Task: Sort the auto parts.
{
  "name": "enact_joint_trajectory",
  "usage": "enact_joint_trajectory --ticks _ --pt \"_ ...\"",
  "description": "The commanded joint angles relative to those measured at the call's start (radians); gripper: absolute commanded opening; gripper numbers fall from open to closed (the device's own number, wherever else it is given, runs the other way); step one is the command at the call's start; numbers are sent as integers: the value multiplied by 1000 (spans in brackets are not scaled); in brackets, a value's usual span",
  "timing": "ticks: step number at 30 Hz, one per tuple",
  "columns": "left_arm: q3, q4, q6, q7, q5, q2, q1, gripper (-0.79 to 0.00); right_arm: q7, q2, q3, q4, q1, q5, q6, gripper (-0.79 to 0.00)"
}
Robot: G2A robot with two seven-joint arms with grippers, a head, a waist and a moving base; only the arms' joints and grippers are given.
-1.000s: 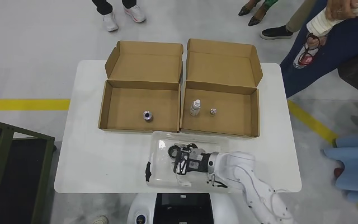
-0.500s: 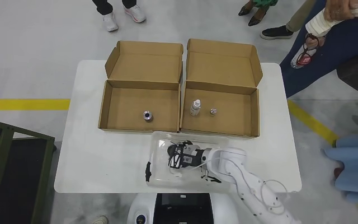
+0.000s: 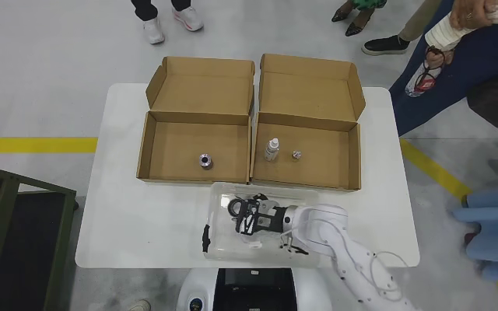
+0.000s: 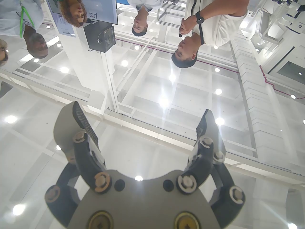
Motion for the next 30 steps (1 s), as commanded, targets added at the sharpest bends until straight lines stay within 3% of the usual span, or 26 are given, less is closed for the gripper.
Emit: enact_joint_trajectory --ticks 1,30 --pt "0 0 0 0 0 0 0 0 -9 3 13 -13 -10 27 -2 -785" --pt "0 0 0 0 0 0 0 0 -150 20 132 -107 -84 612 51 -785"
